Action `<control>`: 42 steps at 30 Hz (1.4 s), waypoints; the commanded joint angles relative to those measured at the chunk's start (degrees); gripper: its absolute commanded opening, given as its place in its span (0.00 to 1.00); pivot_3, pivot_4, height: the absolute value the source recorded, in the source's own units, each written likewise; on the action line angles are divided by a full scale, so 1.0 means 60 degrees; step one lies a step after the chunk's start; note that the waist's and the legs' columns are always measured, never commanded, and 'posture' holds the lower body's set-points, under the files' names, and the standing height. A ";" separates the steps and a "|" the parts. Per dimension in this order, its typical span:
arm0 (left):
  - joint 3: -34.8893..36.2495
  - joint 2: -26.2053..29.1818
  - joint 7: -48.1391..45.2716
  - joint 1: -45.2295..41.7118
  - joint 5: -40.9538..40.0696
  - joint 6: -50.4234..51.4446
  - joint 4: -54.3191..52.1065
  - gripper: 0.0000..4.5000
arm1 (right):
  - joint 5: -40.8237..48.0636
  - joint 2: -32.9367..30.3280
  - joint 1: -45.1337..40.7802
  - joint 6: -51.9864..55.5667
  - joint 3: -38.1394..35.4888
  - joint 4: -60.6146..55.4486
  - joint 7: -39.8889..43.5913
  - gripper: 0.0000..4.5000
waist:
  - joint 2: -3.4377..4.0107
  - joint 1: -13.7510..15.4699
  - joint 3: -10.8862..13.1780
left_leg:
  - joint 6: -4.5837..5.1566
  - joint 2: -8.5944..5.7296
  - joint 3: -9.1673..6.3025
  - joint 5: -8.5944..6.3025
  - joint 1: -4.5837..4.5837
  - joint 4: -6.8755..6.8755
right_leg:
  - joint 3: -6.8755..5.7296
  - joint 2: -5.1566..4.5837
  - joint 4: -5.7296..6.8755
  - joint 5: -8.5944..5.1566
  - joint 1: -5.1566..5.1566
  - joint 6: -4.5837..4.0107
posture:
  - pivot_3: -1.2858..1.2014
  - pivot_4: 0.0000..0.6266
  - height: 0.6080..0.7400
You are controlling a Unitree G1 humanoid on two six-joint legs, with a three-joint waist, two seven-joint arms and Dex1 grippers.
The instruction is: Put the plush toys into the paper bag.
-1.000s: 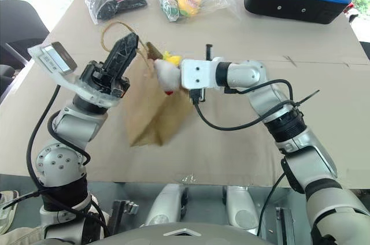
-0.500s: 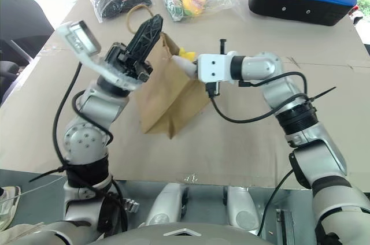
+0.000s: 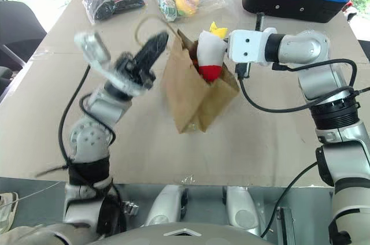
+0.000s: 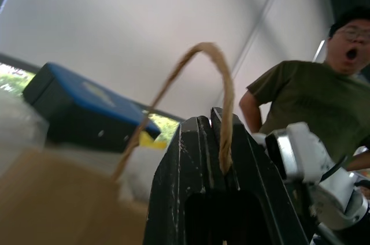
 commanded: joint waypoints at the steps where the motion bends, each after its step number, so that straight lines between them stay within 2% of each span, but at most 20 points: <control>1: 0.0321 0.0139 0.0328 0.0420 -0.0264 0.0017 -0.1243 0.00 | 0.0082 0.0205 -0.0156 -0.0439 0.0362 -0.0599 0.0429 0.01 | 0.0001 0.0026 0.0001 | 0.0001 -0.0001 0.0001 -0.0001 0.0000 0.0005 | 0.0001 -0.0002 0.0006 0.0000 0.0000 0.0000 | 0.52 0.24 1.00; 7: 0.0612 0.0200 0.0709 0.0813 -0.0410 0.0004 -0.1679 0.00 | -0.0301 0.0201 -0.0599 -0.1466 0.1314 -0.0327 0.1500 0.01 | 0.0001 0.0128 0.0001 | 0.0002 -0.0012 0.0001 -0.0002 0.0001 0.0028 | -0.0003 -0.0010 0.0011 0.0000 0.0015 0.0001 | 0.52 0.24 1.00; 9: 0.0688 0.0247 0.0760 0.0863 -0.0445 -0.0006 -0.1754 0.00 | -0.0235 0.0193 -0.0681 -0.1529 0.1453 -0.0333 0.1865 0.14 | 0.0001 0.0118 0.0001 | 0.0002 -0.0011 -0.0003 -0.0002 0.0002 0.0029 | -0.0005 -0.0008 0.0013 0.0000 0.0014 0.0001 | 0.52 0.24 1.00; 11: 0.0774 0.0314 0.0774 0.0948 -0.0477 0.0006 -0.1809 0.00 | -0.0432 0.0161 -0.0834 -0.1775 0.1225 -0.0140 0.1495 0.29 | 0.0001 0.0112 0.0001 | 0.0001 -0.0007 -0.0008 -0.0001 0.0003 0.0028 | -0.0010 -0.0005 0.0015 0.0000 0.0014 0.0000 | 0.52 0.24 1.00; 12: 0.0843 0.0358 0.0778 0.1026 -0.0493 -0.0003 -0.1842 0.00 | -0.0330 0.0047 -0.0893 -0.1695 0.1044 -0.0145 0.1526 0.44 | 0.0001 0.0110 0.0001 | 0.0001 -0.0007 -0.0009 -0.0001 0.0003 0.0026 | -0.0010 -0.0005 0.0014 0.0000 0.0014 0.0001 | 0.52 0.24 1.00; 14: 0.0954 0.0446 0.0779 0.1175 -0.0539 -0.0017 -0.1896 0.00 | -0.0079 -0.0284 -0.0925 -0.1398 0.0712 -0.0316 0.1716 0.64 | 0.0001 0.0118 0.0001 | 0.0001 -0.0008 -0.0007 -0.0001 0.0002 0.0026 | -0.0009 -0.0006 0.0014 0.0000 0.0013 0.0000 | 0.52 0.24 1.00; 17: 0.1033 0.0552 0.0768 0.1314 -0.0625 -0.0032 -0.1937 0.00 | 0.0182 -0.0820 -0.0875 -0.1034 0.0208 -0.0763 0.1743 0.64 | 0.0002 0.0204 0.0002 | 0.0001 -0.0009 -0.0007 -0.0001 -0.0003 0.0028 | -0.0010 -0.0010 0.0011 0.0000 0.0013 0.0000 | 0.52 0.24 1.00; 22: 0.1038 0.0628 0.0737 0.1139 -0.0632 -0.0031 -0.1768 0.00 | 0.1074 -0.1429 -0.0343 0.1095 -0.1048 -0.1891 0.1561 0.64 | 0.0001 0.0246 0.0002 | 0.0003 -0.0008 -0.0004 -0.0002 0.0002 0.0025 | -0.0007 -0.0007 0.0009 -0.0001 0.0014 0.0000 | 0.52 0.24 1.00; 26: 0.1031 0.0641 0.0676 0.1024 -0.0679 -0.0002 -0.1650 0.00 | 0.1413 -0.1805 0.0183 0.1902 -0.1514 -0.2516 0.1522 0.64 | 0.0001 0.0269 0.0002 | 0.0004 -0.0009 0.0000 -0.0003 -0.0002 0.0026 | -0.0006 -0.0009 0.0003 0.0000 0.0015 0.0000 | 0.52 0.24 1.00; 29: 0.0966 0.0657 0.0537 0.0925 -0.0666 -0.0004 -0.1574 0.00 | 0.2902 -0.1334 0.0588 0.5465 -0.2716 -0.3408 0.0467 0.64 | 0.0001 0.0238 0.0002 | 0.0004 -0.0008 0.0003 -0.0003 0.0001 0.0026 | 0.0001 -0.0006 0.0010 0.0000 0.0014 -0.0001 | 0.52 0.24 1.00; 32: 0.1092 0.0703 0.0504 0.0888 -0.0669 -0.0041 -0.1538 0.00 | 0.5160 -0.1236 0.1635 1.0478 -0.4809 -0.4716 -0.0188 0.64 | -0.0004 0.0307 -0.0001 | 0.0004 -0.0008 -0.0005 -0.0003 -0.0002 0.0027 | -0.0005 -0.0004 0.0020 0.0000 0.0012 -0.0001 | 0.52 0.24 1.00; 34: 0.1164 0.0726 0.0504 0.0970 -0.0709 -0.0045 -0.1619 0.00 | 0.6351 -0.0748 0.1888 1.3206 -0.6225 -0.5410 -0.0679 0.64 | -0.0008 0.0375 -0.0004 | 0.0006 -0.0008 -0.0022 -0.0004 -0.0010 0.0025 | -0.0036 -0.0010 -0.0003 -0.0002 0.0029 -0.0002 | 0.52 0.24 1.00; 37: 0.1188 0.0733 0.0507 0.0994 -0.0714 -0.0040 -0.1652 0.00 | 0.7035 0.0124 0.1540 1.5034 -0.7068 -0.5716 -0.1576 0.64 | 0.0006 0.0247 0.0001 | 0.0008 -0.0010 0.0007 -0.0005 -0.0006 0.0025 | -0.0005 -0.0009 -0.0008 -0.0001 0.0025 -0.0001 | 0.52 0.24 1.00; 41: 0.1165 0.0807 0.0450 0.0926 -0.0689 -0.0022 -0.1605 0.00 | 0.7473 0.1660 0.1147 1.5651 -0.7219 -0.5580 -0.2550 0.64 | 0.0007 0.0153 -0.0001 | 0.0009 0.0000 0.0003 -0.0005 0.0015 0.0024 | 0.0003 0.0018 0.0026 -0.0002 0.0021 -0.0003 | 0.52 0.24 1.00; 42: 0.1148 0.0833 0.0426 0.0883 -0.0675 -0.0008 -0.1572 0.00 | 0.7556 0.2059 0.1056 1.5501 -0.6923 -0.5420 -0.2709 0.64 | 0.0007 0.0135 -0.0001 | 0.0009 0.0001 0.0000 -0.0005 0.0013 0.0023 | 0.0001 0.0021 0.0031 -0.0002 0.0019 -0.0003 | 0.52 0.24 1.00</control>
